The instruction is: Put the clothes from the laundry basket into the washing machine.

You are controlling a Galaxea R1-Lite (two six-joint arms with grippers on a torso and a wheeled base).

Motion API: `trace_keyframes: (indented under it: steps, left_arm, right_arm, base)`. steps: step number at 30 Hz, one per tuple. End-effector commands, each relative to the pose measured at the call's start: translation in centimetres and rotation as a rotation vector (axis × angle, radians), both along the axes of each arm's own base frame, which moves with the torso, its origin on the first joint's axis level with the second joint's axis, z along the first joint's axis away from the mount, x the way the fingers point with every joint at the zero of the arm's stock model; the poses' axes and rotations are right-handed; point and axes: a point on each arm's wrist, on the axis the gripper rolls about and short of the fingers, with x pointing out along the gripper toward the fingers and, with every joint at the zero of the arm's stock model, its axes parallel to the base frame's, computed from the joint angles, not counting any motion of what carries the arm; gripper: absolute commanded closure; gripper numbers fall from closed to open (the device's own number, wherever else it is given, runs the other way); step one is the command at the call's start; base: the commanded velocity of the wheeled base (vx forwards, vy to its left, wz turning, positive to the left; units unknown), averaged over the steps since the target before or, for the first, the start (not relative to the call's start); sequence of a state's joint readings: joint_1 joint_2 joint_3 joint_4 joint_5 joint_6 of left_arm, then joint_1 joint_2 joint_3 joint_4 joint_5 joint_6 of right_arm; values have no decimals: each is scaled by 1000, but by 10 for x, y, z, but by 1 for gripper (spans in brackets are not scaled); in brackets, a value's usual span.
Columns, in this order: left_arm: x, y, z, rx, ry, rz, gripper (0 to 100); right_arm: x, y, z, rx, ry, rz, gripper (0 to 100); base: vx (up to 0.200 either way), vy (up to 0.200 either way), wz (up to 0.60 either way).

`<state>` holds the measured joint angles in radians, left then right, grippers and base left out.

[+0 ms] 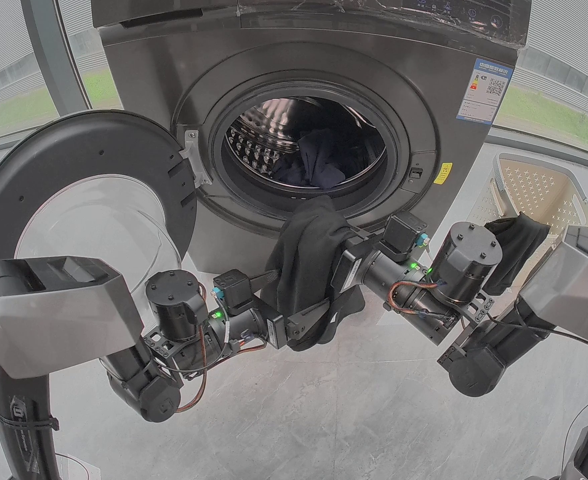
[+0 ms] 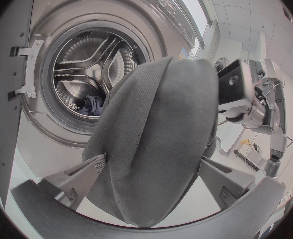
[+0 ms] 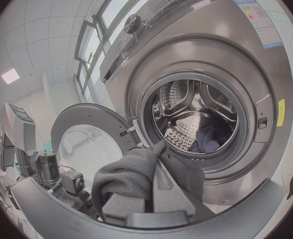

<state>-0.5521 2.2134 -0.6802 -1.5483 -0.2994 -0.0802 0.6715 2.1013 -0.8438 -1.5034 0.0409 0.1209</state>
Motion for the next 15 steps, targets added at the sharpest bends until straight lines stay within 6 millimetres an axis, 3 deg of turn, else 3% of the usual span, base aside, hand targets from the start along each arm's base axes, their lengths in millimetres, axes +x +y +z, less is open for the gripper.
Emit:
trace_keyframes:
  steps: [1,15]
  left_arm:
    - [15,-7,-20,9,16,12,0]
    - [51,-20,-33,-28,-34,77,0]
  right_arm:
    - [-8,6,1,-1,2,27,100]
    - [-36,21,1,4,25,82,100]
  base:
    - [0,0,0]
    - [0,0,0]
